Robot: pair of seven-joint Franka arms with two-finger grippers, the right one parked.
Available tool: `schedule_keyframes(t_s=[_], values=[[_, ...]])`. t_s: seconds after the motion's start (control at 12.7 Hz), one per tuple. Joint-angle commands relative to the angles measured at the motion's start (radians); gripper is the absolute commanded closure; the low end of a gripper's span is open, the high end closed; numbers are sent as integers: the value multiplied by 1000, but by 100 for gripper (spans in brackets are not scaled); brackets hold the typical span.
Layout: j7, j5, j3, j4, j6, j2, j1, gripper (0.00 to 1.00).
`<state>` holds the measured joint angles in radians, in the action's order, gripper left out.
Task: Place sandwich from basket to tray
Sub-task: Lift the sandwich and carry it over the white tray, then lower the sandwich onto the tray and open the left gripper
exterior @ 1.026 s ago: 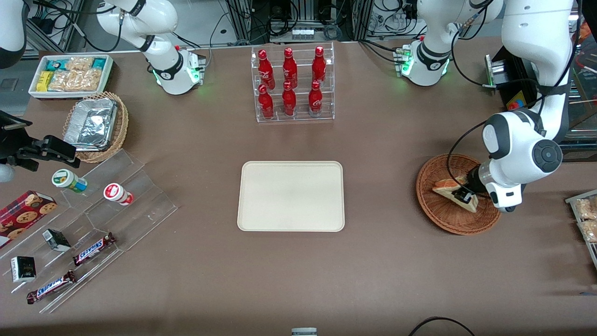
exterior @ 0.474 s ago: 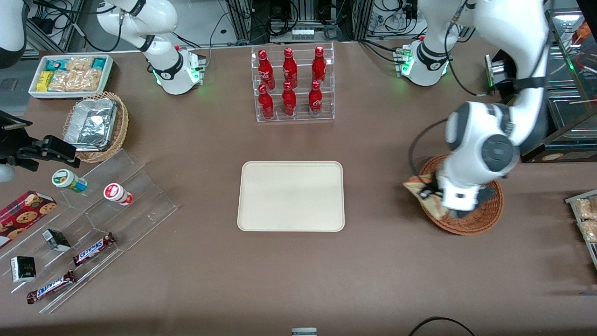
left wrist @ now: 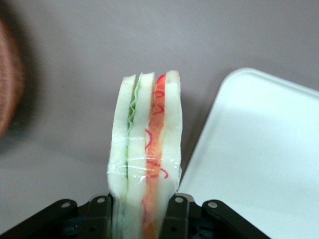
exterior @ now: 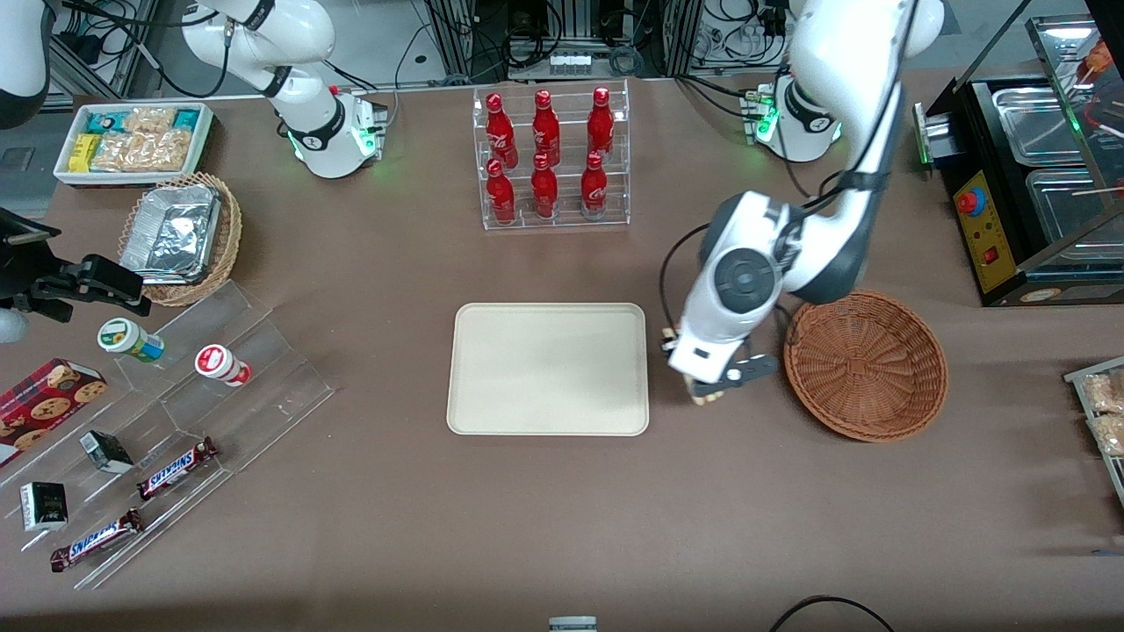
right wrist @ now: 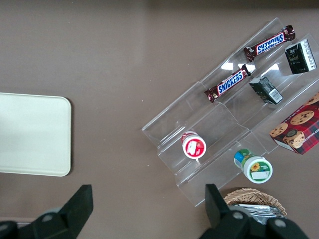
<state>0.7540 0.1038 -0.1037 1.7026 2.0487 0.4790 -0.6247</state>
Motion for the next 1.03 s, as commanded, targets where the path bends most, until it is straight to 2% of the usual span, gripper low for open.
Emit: schedule_keyframes(t_s=[0.0,0.24,0.55,0.95], values=[[-62,7,61,-82,48,84,2,67],[-97,5,96,-113,172,176,-53,67],[-163,4,96,-213,177,271,-66,67],[-209,2,95,-253,171,297,-66,64]])
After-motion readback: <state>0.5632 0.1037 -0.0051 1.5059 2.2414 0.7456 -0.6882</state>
